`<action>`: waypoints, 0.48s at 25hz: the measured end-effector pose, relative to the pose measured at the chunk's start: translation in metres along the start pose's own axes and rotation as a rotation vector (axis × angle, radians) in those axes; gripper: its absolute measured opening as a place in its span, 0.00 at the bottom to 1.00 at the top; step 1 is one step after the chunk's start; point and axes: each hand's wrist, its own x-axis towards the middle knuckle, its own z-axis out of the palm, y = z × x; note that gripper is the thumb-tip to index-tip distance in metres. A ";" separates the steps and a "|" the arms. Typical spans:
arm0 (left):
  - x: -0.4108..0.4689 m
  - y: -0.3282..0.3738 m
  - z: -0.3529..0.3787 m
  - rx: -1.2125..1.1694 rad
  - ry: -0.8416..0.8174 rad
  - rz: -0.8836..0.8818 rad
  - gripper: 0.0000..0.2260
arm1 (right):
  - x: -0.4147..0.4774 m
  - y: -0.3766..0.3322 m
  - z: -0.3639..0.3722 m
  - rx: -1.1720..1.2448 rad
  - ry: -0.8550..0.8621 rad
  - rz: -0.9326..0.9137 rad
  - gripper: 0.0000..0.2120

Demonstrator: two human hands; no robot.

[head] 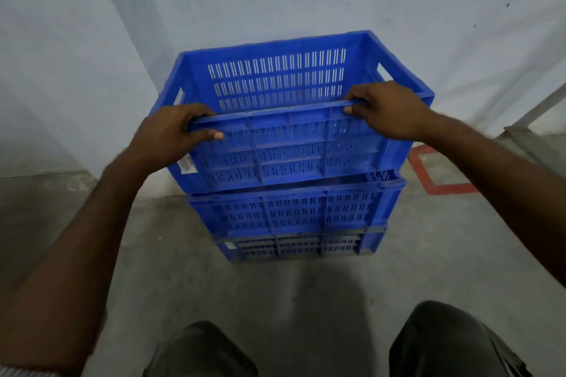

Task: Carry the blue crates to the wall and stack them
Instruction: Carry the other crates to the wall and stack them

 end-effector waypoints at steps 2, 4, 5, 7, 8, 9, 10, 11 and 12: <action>-0.001 -0.002 -0.001 -0.058 -0.007 0.018 0.03 | -0.005 0.002 -0.001 0.013 -0.017 0.010 0.09; -0.004 -0.004 -0.003 -0.082 0.004 0.039 0.04 | -0.010 0.000 0.000 0.019 -0.011 0.006 0.09; -0.007 -0.006 -0.003 -0.085 0.008 0.035 0.04 | -0.013 -0.003 0.000 0.018 -0.011 -0.003 0.09; -0.009 -0.008 -0.003 -0.081 0.019 0.025 0.03 | -0.018 -0.005 0.000 -0.010 -0.025 -0.020 0.09; -0.009 -0.008 -0.003 -0.081 0.017 0.015 0.02 | -0.019 -0.006 0.002 -0.030 -0.024 -0.030 0.09; -0.009 -0.008 -0.003 -0.078 0.010 0.006 0.02 | -0.022 -0.007 0.004 -0.043 -0.012 -0.032 0.10; -0.009 -0.008 -0.003 -0.076 0.002 0.003 0.03 | -0.024 -0.008 0.005 -0.048 0.005 -0.029 0.10; -0.009 -0.008 -0.003 -0.071 -0.003 0.004 0.03 | -0.026 -0.009 0.005 -0.055 0.022 -0.029 0.10; -0.010 -0.009 -0.003 -0.063 0.002 0.004 0.03 | -0.026 -0.008 0.006 -0.070 0.042 -0.033 0.10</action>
